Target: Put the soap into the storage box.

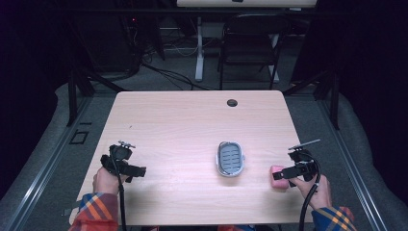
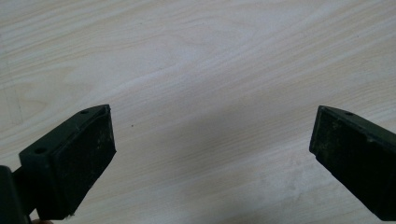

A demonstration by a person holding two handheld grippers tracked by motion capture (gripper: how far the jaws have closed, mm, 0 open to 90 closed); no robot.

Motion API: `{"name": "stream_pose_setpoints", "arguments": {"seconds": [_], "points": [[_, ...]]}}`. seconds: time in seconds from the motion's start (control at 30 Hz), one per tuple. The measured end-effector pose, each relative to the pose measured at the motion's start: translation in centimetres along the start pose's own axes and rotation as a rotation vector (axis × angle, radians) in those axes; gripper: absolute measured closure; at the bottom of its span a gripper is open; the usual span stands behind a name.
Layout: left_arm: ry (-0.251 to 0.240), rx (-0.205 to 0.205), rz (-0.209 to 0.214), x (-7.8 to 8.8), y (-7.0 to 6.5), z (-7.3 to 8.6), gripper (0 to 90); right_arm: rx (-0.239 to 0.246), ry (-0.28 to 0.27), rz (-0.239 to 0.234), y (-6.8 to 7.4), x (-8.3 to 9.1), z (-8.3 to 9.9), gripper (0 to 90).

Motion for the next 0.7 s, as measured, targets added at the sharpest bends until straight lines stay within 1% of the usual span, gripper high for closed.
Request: {"name": "stream_pose_setpoints", "arguments": {"seconds": [0.07,0.17,0.2,0.23,0.27,0.33,0.37,0.4,0.43,0.47,0.57,0.6,0.7], "points": [[0.0,-0.002,0.003,0.0,0.0,0.0,0.0,-0.004,0.006,0.007,0.2,-0.2,-0.1,0.0],[0.0,-0.004,0.005,0.0,0.0,0.0,0.0,-0.014,0.002,0.003,0.4,-0.6,-0.3,0.0],[0.001,-0.004,0.006,0.0,0.0,0.0,0.0,-0.005,0.024,0.013,0.5,-0.6,-0.3,0.0],[0.001,-0.005,0.006,0.0,0.0,0.0,0.0,-0.002,0.034,0.022,0.6,-0.9,-0.5,0.0],[0.001,-0.009,0.009,0.0,-0.1,0.0,0.0,-0.004,0.04,0.019,0.7,-1.1,-0.6,0.0],[0.002,-0.01,0.012,-0.1,-0.1,0.0,0.0,-0.004,0.046,0.038,0.8,-1.3,-0.9,0.0],[0.002,-0.01,0.012,-0.1,-0.1,0.0,0.0,-0.004,0.046,0.038,0.8,-1.3,-0.9,0.0],[0.004,-0.01,0.014,-0.1,-0.1,0.0,0.0,0.003,0.063,0.048,0.8,-1.5,-1.1,0.0],[0.004,-0.01,0.014,-0.1,-0.1,0.0,0.0,0.003,0.063,0.048,0.8,-1.5,-1.1,0.0],[0.003,-0.014,0.012,-0.1,-0.1,0.0,0.0,0.002,0.074,0.063,0.9,-1.8,-1.3,0.0],[0.01,-0.021,0.001,-0.1,-0.2,0.1,0.0,-0.001,0.086,0.066,0.9,-2.1,-1.4,0.0],[0.018,-0.023,0.002,-0.2,-0.2,0.1,0.0,-0.002,0.097,0.074,1.0,-2.2,-1.5,0.0],[0.018,-0.025,-0.001,-0.1,-0.1,0.1,0.0,0.001,0.106,0.08,1.0,-2.2,-1.5,0.0]]}}
Point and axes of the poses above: each handheld gripper's, and its own axes: x roughly backward along the jaws, z roughly out of its underside, y roughly to its left, the point moved 6 cm from there along -x, roughly forward along the jaws, and after that the axes turned 5 degrees about -x, right-handed, at the moved point
